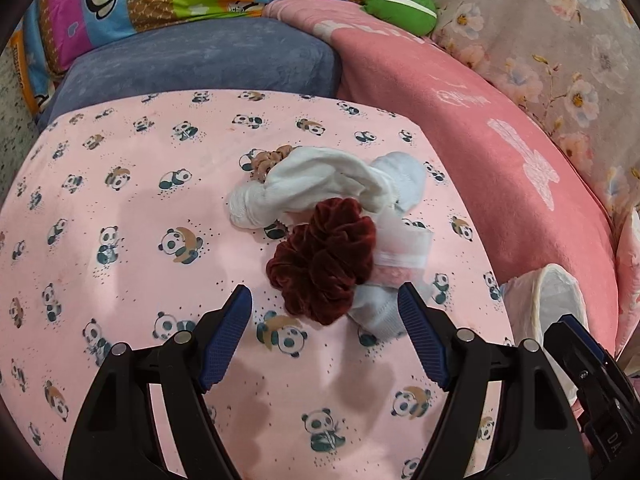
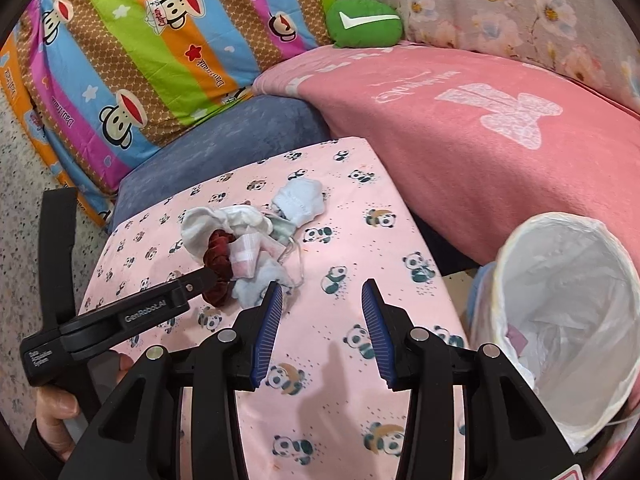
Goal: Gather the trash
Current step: 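Return both tools to the pile and close the left tool on the red scrunchie, then lift the red scrunchie with the left tool while the right tool grasps a white tissue packet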
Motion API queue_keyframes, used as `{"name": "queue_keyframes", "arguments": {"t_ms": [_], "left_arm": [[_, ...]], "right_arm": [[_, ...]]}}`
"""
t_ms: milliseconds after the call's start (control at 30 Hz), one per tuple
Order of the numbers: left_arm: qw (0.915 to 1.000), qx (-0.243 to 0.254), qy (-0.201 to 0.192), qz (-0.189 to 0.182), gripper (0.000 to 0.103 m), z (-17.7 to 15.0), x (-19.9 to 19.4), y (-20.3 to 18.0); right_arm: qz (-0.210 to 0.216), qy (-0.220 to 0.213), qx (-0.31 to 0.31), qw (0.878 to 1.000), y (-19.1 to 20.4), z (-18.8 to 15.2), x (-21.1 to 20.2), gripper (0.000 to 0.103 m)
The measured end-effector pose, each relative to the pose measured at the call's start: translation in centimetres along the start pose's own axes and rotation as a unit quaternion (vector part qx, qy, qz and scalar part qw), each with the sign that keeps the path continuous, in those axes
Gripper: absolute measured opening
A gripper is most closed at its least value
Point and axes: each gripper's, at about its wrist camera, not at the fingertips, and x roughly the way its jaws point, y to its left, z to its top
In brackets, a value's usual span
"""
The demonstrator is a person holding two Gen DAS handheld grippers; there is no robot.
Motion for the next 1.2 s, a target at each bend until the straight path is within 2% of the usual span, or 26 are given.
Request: {"name": "queue_keyframes", "arguments": {"t_ms": [133, 233, 367, 433, 533, 733, 800, 867, 967, 1200], "left_arm": [[0.9997, -0.004, 0.014, -0.021, 0.068, 0.6, 1.5, 0.5], [0.9981, -0.014, 0.032, -0.05, 0.053, 0.9, 2.6, 1.0], [0.9948, -0.032, 0.042, -0.087, 0.022, 1.0, 2.6, 2.2], [0.9929, -0.043, 0.04, -0.104, 0.018, 1.0, 2.2, 3.0], [0.9917, -0.053, 0.033, -0.113, 0.017, 1.0, 1.4, 3.7], [0.9958, -0.044, 0.02, -0.077, 0.017, 1.0, 0.3, 4.4], [0.9971, -0.039, 0.016, -0.063, 0.017, 1.1, 0.1, 4.4], [0.9979, -0.036, 0.012, -0.053, 0.017, 1.4, -0.2, 4.4], [0.9981, -0.032, 0.007, -0.052, 0.017, 1.5, -0.7, 4.2], [0.9983, -0.016, -0.016, -0.054, 0.016, 2.0, -3.0, 2.2]], "right_arm": [[0.004, 0.004, -0.001, 1.0, 0.6, 0.9, 1.5, 0.043], [0.008, 0.009, -0.001, 1.0, 1.1, 1.7, 2.7, 0.043], [0.016, 0.016, -0.006, 1.0, 2.1, 2.3, 4.2, 0.043], [0.022, 0.02, -0.011, 0.999, 2.6, 2.4, 4.9, 0.043], [0.035, 0.03, -0.018, 0.999, 3.6, 2.6, 6.1, 0.043], [0.052, 0.049, -0.025, 0.997, 5.3, 2.5, 8.9, 0.043], [0.054, 0.06, -0.028, 0.996, 5.8, 2.4, 9.8, 0.038], [0.055, 0.068, -0.03, 0.996, 6.0, 2.3, 10.2, 0.021], [0.064, 0.066, -0.025, 0.995, 6.0, 2.1, 9.9, 0.012], [0.074, 0.03, -0.016, 0.997, 5.1, 2.6, 6.4, 0.011]]}}
